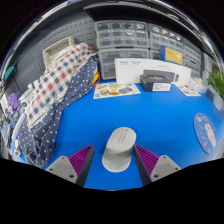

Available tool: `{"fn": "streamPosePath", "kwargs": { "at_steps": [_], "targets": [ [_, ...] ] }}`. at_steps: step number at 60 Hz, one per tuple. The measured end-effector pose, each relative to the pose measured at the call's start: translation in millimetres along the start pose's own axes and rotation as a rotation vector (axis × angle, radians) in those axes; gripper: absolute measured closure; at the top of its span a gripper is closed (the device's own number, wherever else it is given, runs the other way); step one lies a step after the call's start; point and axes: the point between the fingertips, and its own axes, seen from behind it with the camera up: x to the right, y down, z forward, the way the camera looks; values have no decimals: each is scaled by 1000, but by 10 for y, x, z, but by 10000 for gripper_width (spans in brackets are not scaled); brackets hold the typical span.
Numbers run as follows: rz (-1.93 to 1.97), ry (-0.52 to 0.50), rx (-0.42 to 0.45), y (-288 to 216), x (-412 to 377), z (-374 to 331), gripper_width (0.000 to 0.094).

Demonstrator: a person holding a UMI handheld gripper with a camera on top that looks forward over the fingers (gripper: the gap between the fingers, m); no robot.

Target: Arrange mouse

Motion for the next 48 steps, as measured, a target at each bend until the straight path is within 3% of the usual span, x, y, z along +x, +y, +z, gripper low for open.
{"fn": "streamPosePath", "kwargs": {
  "at_steps": [15, 28, 31, 40, 41, 42, 44, 48],
  "targets": [
    [-116, -1, -44, -139, -215, 301, 163],
    [-90, 23, -49, -170, -171, 337, 329],
    [-95, 22, -43, -181, -161, 345, 440],
    [-129, -16, -2, -208, -184, 365, 534],
    [-131, -21, 0, -208, -189, 366, 502],
    [-135, -27, 3, -213, -194, 368, 560],
    [-144, -39, 4, -214, -202, 370, 584],
    [-160, -68, -6, -230, -197, 384, 585]
  ]
}}
